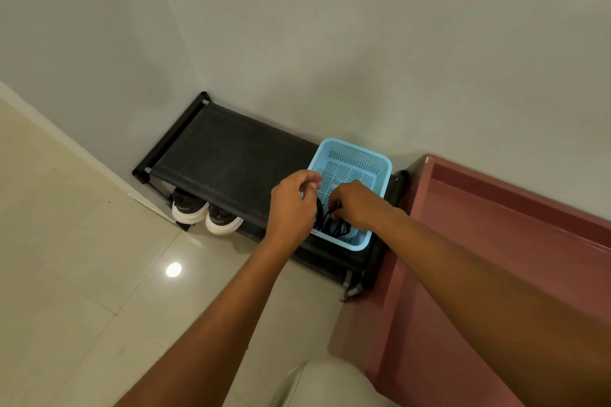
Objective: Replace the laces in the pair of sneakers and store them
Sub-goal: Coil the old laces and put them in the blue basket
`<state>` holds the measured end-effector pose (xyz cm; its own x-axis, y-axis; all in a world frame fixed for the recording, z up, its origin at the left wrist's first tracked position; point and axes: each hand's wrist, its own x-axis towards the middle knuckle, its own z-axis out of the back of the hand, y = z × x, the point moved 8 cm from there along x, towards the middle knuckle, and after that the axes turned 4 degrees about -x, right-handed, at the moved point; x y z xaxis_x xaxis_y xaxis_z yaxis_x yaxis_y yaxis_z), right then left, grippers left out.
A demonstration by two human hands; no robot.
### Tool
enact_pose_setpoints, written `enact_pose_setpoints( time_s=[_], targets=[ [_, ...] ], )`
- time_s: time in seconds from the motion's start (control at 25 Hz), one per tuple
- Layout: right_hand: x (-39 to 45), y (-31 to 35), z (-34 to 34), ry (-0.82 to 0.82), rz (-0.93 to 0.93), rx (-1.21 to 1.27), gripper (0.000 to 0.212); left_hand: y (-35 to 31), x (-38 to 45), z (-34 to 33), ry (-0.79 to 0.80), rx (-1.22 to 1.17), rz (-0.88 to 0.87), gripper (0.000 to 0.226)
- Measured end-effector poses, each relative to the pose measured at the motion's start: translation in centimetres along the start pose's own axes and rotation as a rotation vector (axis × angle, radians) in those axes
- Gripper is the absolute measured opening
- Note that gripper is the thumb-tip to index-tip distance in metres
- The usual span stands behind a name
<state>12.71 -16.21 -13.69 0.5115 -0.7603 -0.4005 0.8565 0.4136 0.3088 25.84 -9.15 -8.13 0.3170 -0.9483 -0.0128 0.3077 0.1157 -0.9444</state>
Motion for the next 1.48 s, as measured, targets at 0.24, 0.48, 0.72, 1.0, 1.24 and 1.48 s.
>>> enact_pose_setpoints(
  time_s=[0.24, 0.48, 0.72, 1.0, 1.24, 1.48],
  targets=[
    [-0.6, 0.1, 0.5, -0.071, -0.022, -0.069, 0.019, 0.1, -0.6, 0.1, 0.001, 0.005, 0.001, 0.018],
    [-0.9, 0.0, 0.3, -0.048, -0.004, -0.105, 0.048, 0.1, -0.9, 0.1, -0.009, 0.007, -0.02, 0.019],
    [-4.0, 0.2, 4.5, -0.233, 0.015, 0.019, 0.057, -0.5, -1.3, 0.9, 0.019, 0.161, -0.059, 0.028],
    [-12.9, 2.6, 14.8, -0.643, 0.033, -0.116, 0.077, -10.6, -3.5, 3.2, 0.049, 0.531, -0.293, 0.066],
    [-23.7, 7.1, 24.3, -0.86, 0.021, -0.222, 0.085, -22.5, -8.5, 7.2, -0.059, 0.716, -0.511, 0.078],
    [-31.6, 10.6, 26.7, -0.933, 0.036, -0.292, 0.086, -25.9, -14.0, 11.0, -0.078, 0.777, -0.519, 0.08]
  ],
)
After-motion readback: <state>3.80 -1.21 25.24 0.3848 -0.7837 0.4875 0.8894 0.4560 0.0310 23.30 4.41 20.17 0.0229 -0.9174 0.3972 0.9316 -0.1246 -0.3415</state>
